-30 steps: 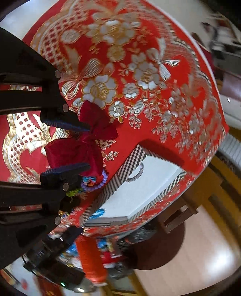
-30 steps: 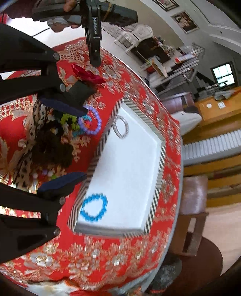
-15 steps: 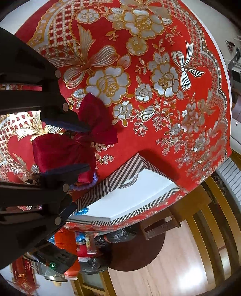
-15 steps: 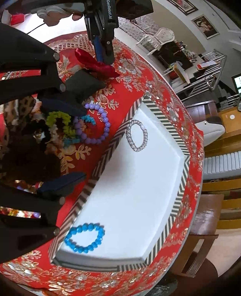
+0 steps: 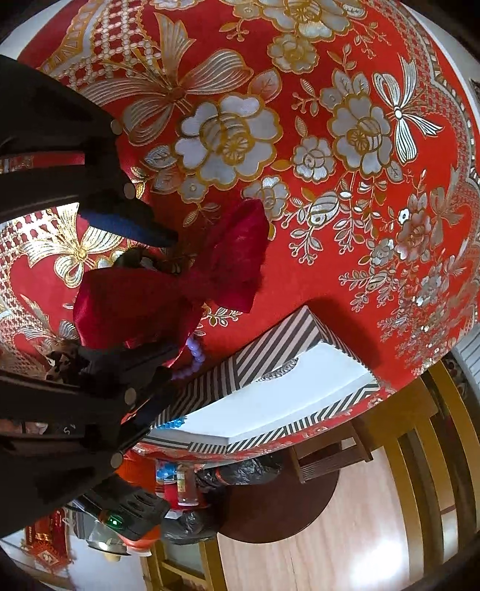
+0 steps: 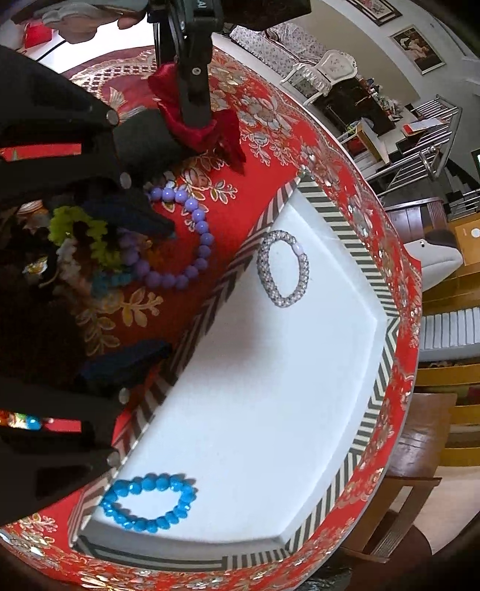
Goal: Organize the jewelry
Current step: 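Grasp the red satin bow with the left tool while the right tool grasps the purple bead bracelet, then carry the bow and purple bracelet into the tray and open both tools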
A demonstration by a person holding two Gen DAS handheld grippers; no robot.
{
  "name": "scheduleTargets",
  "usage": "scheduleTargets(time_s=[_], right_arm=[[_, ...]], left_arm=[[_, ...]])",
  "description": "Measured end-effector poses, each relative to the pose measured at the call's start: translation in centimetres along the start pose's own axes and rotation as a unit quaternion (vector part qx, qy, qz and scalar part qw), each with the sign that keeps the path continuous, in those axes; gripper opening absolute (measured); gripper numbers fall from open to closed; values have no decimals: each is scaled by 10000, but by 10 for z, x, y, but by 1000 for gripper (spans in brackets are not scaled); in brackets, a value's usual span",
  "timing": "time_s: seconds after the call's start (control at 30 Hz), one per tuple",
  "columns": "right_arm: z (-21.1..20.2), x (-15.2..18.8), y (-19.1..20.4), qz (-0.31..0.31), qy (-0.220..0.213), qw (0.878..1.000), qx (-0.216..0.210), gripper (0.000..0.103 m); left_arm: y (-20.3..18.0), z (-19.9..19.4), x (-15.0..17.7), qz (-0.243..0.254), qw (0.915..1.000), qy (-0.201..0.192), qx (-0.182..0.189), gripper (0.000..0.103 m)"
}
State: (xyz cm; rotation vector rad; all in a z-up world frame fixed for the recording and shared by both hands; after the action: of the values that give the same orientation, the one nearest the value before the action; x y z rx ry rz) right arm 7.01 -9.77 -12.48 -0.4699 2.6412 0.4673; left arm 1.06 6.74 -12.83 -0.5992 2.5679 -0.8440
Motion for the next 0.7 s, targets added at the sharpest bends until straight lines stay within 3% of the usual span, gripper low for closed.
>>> scheduleTargets(time_s=[0.13, 0.23, 0.3, 0.33, 0.37, 0.43, 0.7], right_arm=[[2, -4, 3, 134, 15, 9998, -153, 58], [4, -5, 5, 90, -27, 9999, -40, 53], [5, -4, 4, 75, -39, 9999, 62, 23], [5, -4, 3, 50, -74, 9999, 113, 13], [5, -4, 1, 53, -69, 9999, 88, 10], [2, -2, -1, 93, -93, 9999, 18, 10], [-53, -8, -1, 221, -667, 9961, -534, 10]], left_arm=[[1, -6, -3, -5, 9999, -109, 30, 63], [0, -4, -5, 35, 10000, -82, 12, 63], [-1, 4, -3, 39, 9999, 77, 95, 63], [-2, 4, -4, 57, 9999, 32, 120, 60], [-1, 5, -6, 76, 9999, 6, 112, 56], [0, 8, -6, 84, 9999, 47, 124, 36], [-13, -21, -14, 590, 9975, -384, 74, 31]])
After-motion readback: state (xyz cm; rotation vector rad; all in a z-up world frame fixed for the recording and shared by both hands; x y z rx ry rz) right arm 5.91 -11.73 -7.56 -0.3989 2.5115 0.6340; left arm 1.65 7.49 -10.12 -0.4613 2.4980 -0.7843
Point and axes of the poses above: each gripper's, at about its wrist camera, not at the fingertips, and z roughly the way its jaws point, y to its left, x to its underside, the point moved 6 cm from there along z, roughly the way its jaws point, and after that the axes turned 10 degrees about z, right-handed, at the moved point
